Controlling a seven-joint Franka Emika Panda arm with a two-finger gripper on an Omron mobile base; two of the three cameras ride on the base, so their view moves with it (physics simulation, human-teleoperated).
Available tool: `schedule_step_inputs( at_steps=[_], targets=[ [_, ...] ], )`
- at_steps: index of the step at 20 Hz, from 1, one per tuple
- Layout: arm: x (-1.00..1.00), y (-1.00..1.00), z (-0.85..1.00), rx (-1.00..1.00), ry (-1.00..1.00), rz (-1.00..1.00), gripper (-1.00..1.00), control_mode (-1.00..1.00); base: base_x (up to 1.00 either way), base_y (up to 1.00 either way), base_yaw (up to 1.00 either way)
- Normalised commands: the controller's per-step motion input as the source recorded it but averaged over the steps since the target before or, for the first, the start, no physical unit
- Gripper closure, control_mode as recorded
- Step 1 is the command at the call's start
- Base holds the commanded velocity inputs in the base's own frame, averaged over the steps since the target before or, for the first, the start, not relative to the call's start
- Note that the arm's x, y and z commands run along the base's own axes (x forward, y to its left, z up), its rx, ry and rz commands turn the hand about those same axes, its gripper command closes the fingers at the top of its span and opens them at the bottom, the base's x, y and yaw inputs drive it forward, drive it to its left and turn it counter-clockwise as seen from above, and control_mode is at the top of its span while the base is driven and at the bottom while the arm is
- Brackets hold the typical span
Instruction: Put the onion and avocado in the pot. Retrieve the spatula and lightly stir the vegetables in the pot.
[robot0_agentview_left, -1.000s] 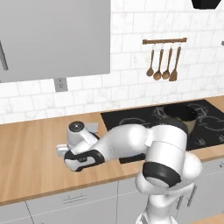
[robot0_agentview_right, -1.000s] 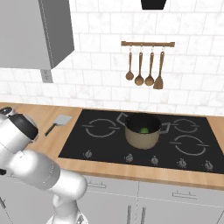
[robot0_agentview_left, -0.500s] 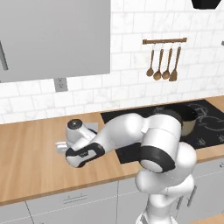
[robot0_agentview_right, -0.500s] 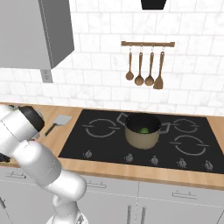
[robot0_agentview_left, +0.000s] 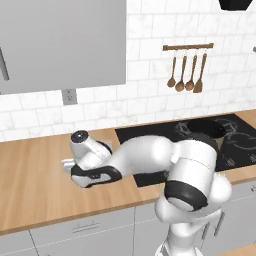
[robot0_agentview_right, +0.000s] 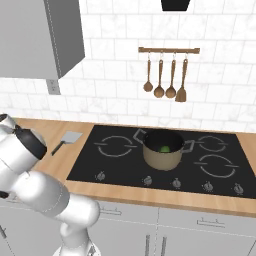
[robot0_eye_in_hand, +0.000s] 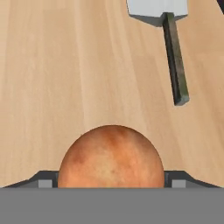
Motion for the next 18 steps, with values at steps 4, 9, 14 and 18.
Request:
schedule_step_inputs(
  at_steps=[4, 9, 14, 18],
  targets=[
    [-0.66, -0.90, 0.83, -0.14, -0.06, 0.04, 1.00, -1.00, 0.00, 0.00, 0.00],
    [-0.38, -1.00, 0.77, -0.08, -0.01, 0.00, 1.00, -1.00, 0.00, 0.00, 0.00],
    [-0.04, -1.00, 0.59, -0.02, 0.02, -0.05, 1.00, -1.00, 0.00, 0.00, 0.00],
    [0.00, -1.00, 0.38, 0.00, 0.04, -0.08, 1.00, -1.00, 0.00, 0.00, 0.00]
  ],
)
